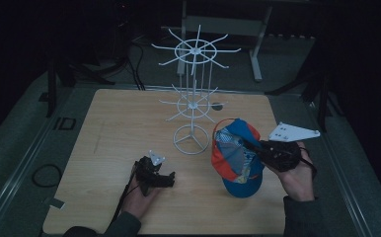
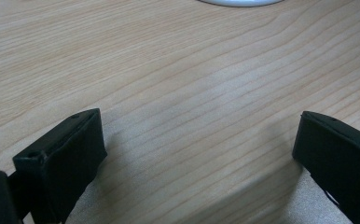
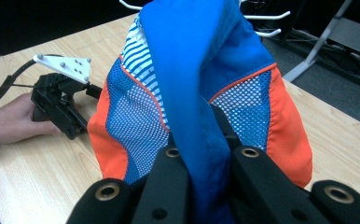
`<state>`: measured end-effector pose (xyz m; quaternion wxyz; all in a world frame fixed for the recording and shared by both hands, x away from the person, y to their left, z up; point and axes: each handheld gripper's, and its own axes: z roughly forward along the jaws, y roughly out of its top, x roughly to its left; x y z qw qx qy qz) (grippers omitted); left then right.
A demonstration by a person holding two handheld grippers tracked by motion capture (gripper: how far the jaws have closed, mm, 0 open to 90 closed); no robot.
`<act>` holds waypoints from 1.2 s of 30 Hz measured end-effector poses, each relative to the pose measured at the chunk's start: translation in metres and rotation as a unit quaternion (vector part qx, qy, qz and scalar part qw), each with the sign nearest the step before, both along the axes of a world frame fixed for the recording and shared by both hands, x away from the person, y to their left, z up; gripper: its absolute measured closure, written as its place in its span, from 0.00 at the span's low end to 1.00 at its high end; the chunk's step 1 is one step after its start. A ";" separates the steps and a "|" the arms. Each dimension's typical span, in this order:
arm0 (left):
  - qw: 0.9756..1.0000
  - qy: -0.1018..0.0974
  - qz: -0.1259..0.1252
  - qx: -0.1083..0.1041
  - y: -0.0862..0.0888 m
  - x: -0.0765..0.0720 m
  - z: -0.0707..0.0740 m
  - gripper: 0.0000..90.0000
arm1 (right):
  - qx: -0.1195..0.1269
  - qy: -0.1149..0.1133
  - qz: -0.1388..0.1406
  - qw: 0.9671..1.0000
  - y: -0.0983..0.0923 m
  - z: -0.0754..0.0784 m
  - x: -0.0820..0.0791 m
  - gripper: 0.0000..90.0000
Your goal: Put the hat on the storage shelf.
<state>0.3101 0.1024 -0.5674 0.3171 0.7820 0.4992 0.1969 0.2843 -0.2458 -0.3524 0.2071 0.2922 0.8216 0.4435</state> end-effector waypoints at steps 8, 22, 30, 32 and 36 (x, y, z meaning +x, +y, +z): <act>1.000 0.000 0.000 0.000 0.000 0.000 0.000 0.03 | 0.006 -0.003 0.003 1.000 0.000 0.004 0.000 0.98; 1.000 0.000 -0.001 0.001 0.000 0.000 0.000 0.03 | 0.006 -0.011 0.008 1.000 0.003 0.011 0.000 0.98; 1.000 0.000 0.000 0.000 0.000 0.000 0.000 0.03 | 0.004 -0.018 0.012 1.000 0.004 0.016 -0.002 0.98; 1.000 0.000 0.000 0.000 0.000 0.000 0.000 0.03 | 0.004 -0.018 0.010 1.000 0.004 0.017 -0.003 0.98; 1.000 0.000 0.000 0.000 0.000 0.000 0.000 0.03 | 0.005 -0.021 0.011 1.000 0.005 0.021 -0.003 0.98</act>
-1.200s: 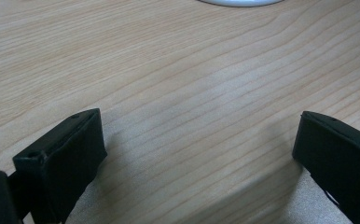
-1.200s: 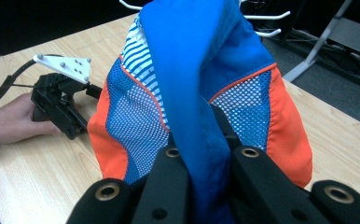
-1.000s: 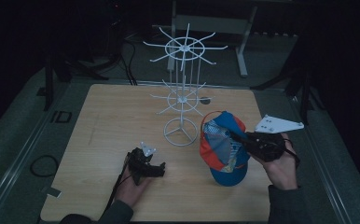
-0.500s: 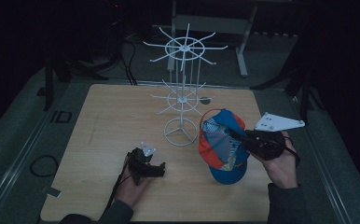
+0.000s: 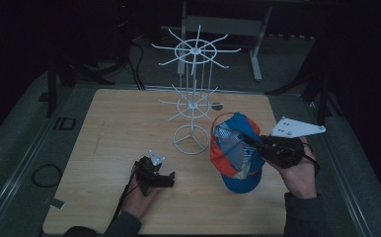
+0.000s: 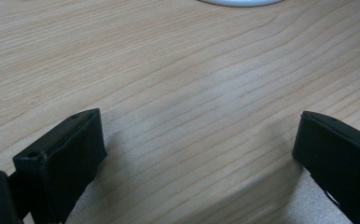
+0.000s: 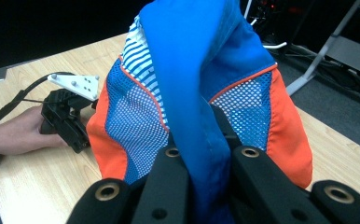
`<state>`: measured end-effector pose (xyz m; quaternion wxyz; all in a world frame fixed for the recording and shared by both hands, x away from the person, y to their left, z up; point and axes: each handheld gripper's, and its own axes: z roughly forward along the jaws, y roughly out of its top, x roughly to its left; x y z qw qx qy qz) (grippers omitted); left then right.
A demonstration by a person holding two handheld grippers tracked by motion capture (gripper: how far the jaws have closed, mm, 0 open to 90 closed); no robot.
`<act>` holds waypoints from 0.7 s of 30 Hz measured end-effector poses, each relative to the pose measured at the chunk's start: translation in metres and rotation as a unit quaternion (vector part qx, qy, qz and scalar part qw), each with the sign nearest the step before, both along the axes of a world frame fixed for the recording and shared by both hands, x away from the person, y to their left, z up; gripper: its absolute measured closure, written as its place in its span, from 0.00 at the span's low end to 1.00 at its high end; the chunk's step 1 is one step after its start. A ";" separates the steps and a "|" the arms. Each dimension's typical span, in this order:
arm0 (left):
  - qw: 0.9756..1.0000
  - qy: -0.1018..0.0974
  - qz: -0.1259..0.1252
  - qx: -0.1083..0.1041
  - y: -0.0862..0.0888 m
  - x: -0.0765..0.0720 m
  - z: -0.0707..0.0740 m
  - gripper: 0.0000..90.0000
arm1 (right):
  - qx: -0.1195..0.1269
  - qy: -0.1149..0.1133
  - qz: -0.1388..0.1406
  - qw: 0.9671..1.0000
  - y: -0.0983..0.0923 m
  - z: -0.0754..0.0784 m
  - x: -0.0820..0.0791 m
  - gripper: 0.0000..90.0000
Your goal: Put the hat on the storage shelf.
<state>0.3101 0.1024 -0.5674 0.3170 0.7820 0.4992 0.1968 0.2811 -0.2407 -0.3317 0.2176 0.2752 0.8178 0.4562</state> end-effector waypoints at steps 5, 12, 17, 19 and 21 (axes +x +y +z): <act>1.000 0.000 0.000 0.000 0.000 0.000 0.000 0.03 | 0.000 -0.002 0.001 1.000 0.002 0.002 0.000 0.98; 1.000 0.000 0.000 0.000 0.000 0.000 0.000 0.03 | -0.003 -0.005 0.005 1.000 0.004 0.004 -0.002 0.98; 1.000 0.000 0.001 -0.001 0.000 0.000 0.000 0.03 | -0.001 -0.009 0.005 1.000 0.004 0.006 -0.003 0.98; 1.000 -0.001 0.001 -0.001 0.000 0.000 0.000 0.03 | 0.000 -0.011 0.005 1.000 0.005 0.008 -0.004 0.98; 1.000 -0.001 0.001 -0.001 0.000 0.000 0.000 0.03 | -0.001 -0.013 0.006 1.000 0.005 0.009 -0.004 0.98</act>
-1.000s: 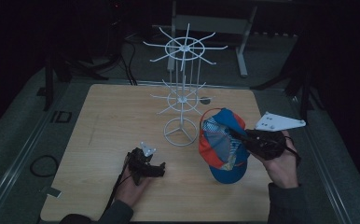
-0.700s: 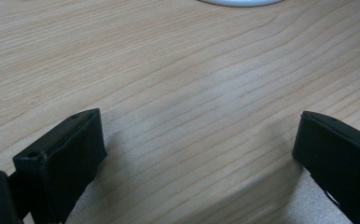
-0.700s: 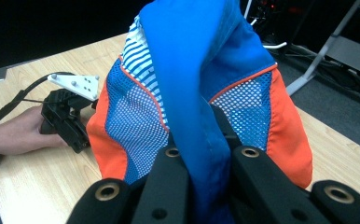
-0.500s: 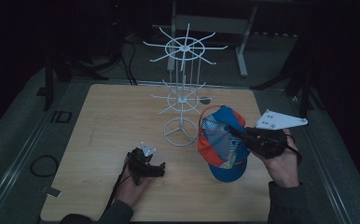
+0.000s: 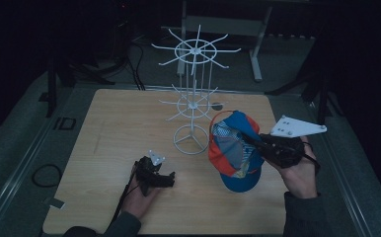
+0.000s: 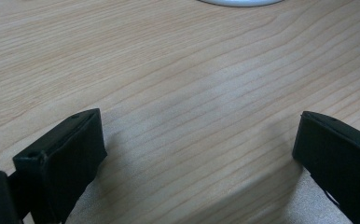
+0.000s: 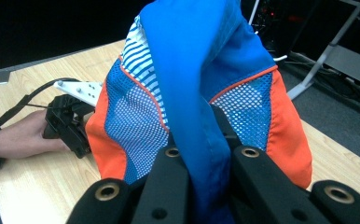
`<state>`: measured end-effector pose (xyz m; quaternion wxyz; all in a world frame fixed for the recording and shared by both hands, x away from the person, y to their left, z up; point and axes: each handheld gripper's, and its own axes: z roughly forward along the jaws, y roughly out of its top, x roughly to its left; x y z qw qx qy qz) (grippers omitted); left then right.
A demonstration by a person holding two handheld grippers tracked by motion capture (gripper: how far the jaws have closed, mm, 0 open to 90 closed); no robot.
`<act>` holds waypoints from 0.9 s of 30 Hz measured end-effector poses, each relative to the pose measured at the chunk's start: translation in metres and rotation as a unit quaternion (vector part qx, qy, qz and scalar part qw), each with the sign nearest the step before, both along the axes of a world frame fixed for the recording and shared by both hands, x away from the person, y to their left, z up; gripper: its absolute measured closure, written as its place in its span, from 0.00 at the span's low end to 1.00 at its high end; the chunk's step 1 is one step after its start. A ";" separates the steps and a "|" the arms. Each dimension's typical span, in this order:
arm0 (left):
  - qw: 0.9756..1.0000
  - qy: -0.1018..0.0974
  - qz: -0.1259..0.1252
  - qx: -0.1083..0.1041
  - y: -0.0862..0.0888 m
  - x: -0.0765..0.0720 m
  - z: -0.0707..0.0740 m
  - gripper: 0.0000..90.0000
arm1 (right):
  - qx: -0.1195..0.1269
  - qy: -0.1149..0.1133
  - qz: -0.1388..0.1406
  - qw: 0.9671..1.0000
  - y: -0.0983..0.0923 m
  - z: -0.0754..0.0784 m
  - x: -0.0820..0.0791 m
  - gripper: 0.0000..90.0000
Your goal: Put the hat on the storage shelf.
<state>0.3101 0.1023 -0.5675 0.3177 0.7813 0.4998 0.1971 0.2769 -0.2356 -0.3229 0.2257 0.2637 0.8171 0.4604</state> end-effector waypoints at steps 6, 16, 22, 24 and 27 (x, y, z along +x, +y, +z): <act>1.000 0.000 -0.001 0.001 0.000 0.000 0.000 0.03 | -0.001 -0.004 0.002 1.000 0.001 0.004 -0.001 0.98; 1.000 0.000 -0.001 0.001 0.000 0.000 0.000 0.03 | 0.004 -0.009 0.008 1.000 0.002 0.010 -0.004 0.98; 1.000 0.000 -0.001 0.001 0.000 0.000 0.000 0.03 | 0.005 -0.013 0.009 1.000 0.003 0.013 -0.004 0.98; 1.000 0.000 -0.001 0.001 0.000 0.000 0.000 0.03 | 0.005 -0.013 0.010 1.000 0.003 0.014 -0.004 0.98; 1.000 0.001 -0.001 0.000 0.000 0.000 0.000 0.03 | 0.005 -0.016 0.011 1.000 0.005 0.017 -0.005 0.98</act>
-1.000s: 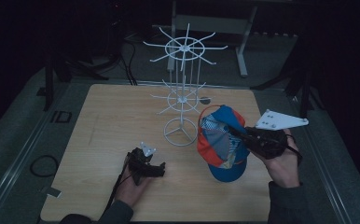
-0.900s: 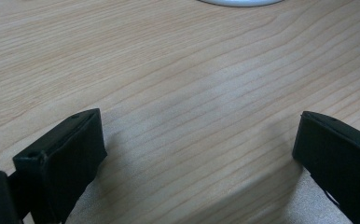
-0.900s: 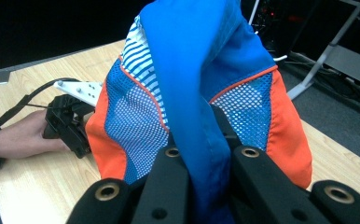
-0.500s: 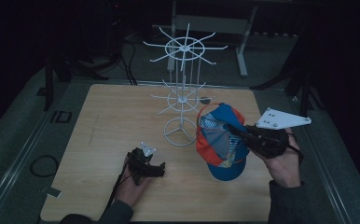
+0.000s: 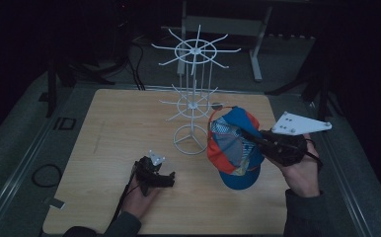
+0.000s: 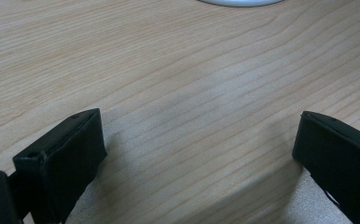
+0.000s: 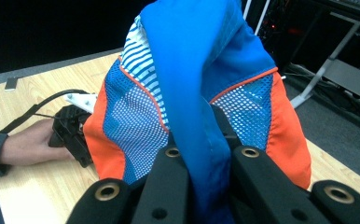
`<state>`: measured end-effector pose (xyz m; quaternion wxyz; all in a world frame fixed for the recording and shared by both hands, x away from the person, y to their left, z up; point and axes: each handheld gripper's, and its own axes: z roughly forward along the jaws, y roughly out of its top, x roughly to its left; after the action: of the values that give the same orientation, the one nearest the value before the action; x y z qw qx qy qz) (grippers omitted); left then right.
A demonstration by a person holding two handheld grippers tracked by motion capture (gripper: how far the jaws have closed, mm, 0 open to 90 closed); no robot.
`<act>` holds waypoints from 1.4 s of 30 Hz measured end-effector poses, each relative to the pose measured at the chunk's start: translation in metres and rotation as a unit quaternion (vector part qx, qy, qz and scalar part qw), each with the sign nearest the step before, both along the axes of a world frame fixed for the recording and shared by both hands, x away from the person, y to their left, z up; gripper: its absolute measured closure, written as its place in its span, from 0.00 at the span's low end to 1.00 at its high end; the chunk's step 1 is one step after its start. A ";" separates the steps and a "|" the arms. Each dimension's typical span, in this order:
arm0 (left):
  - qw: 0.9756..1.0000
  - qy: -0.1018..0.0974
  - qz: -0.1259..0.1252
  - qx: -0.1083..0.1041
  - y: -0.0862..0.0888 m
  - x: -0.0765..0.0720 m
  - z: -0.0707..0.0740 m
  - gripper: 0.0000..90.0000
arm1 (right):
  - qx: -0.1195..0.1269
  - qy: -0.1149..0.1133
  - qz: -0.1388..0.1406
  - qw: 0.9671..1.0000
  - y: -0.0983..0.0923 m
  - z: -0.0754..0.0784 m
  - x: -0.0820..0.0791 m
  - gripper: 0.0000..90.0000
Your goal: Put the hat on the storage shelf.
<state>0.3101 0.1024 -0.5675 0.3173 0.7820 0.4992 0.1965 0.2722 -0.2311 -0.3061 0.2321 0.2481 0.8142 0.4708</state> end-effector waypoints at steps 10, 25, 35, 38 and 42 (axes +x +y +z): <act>1.000 0.000 0.001 -0.001 0.000 0.000 0.000 0.03 | -0.003 -0.012 -0.001 1.000 0.001 0.009 -0.001 0.98; 1.000 0.000 0.000 -0.001 0.000 0.000 0.000 0.03 | 0.004 -0.020 0.001 1.000 0.001 0.019 0.003 0.98; 1.000 0.000 0.000 0.000 0.000 0.000 0.000 0.03 | 0.027 -0.029 0.003 0.999 -0.003 0.028 0.009 0.98; 1.000 0.000 0.000 0.001 0.000 0.000 0.000 0.03 | 0.036 -0.031 0.007 0.999 -0.004 0.029 0.011 0.98; 1.000 0.000 0.000 0.000 0.000 0.000 0.000 0.03 | 0.047 -0.034 0.011 0.998 -0.006 0.031 0.014 0.98</act>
<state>0.3101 0.1023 -0.5675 0.3175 0.7817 0.4995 0.1966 0.2860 -0.2367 -0.2749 0.2431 0.2337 0.7855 0.5190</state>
